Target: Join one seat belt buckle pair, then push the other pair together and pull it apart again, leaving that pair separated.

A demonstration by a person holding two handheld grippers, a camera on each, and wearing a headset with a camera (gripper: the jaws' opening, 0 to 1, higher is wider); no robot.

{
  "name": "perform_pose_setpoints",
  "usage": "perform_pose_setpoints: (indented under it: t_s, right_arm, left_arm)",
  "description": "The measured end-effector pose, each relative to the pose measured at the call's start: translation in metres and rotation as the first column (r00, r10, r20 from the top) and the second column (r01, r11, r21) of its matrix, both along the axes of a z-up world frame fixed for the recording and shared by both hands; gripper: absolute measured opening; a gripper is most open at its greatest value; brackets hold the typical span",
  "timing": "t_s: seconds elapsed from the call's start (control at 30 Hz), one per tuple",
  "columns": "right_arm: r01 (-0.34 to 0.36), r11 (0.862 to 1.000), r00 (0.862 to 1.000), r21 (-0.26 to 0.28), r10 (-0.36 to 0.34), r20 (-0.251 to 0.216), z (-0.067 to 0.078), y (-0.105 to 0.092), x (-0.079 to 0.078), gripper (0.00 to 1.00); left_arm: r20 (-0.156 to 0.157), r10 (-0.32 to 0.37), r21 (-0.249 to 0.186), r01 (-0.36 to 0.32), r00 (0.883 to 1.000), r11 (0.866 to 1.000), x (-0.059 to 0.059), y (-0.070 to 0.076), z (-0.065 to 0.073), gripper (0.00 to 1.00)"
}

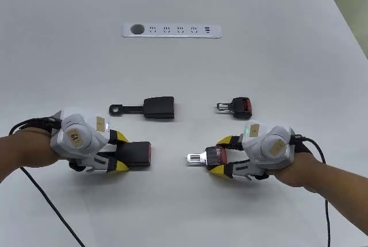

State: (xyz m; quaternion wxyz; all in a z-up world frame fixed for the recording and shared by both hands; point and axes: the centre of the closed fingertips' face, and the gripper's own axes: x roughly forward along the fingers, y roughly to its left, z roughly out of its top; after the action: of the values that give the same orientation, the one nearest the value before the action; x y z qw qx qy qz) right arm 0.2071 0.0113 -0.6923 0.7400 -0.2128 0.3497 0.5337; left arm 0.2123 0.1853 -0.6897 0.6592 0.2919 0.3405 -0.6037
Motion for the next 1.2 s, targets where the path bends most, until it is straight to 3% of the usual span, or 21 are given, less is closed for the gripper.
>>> perform_pose_setpoints:
  t_s: [0.3, 0.6, 0.87, 1.2]
  right_arm:
    - [-0.011, 1.000, 1.000, 0.024, 0.011, 0.009, 0.000, 0.032, 0.002, 0.36]
    - [0.037, 0.998, 0.999, 0.053, -0.038, 0.027, -0.003, 0.064, 0.009, 0.36]
    - [0.020, 0.997, 0.999, 0.075, -0.022, 0.031, -0.003, 0.084, 0.008, 0.36]
    - [-0.019, 0.998, 0.999, 0.062, 0.016, 0.038, 0.002, 0.093, 0.007, 0.36]
  left_arm:
    - [-0.002, 0.005, 0.013, -0.005, 1.000, 1.000, 0.000, 0.001, 0.000, 0.34]
    - [-0.002, 0.001, 0.022, -0.001, 1.000, 1.000, -0.002, 0.002, 0.001, 0.34]
    - [-0.005, -0.007, 0.033, 0.007, 1.000, 0.999, -0.003, 0.003, 0.002, 0.33]
    - [-0.007, -0.015, 0.034, 0.016, 1.000, 0.999, -0.003, 0.002, 0.001, 0.33]
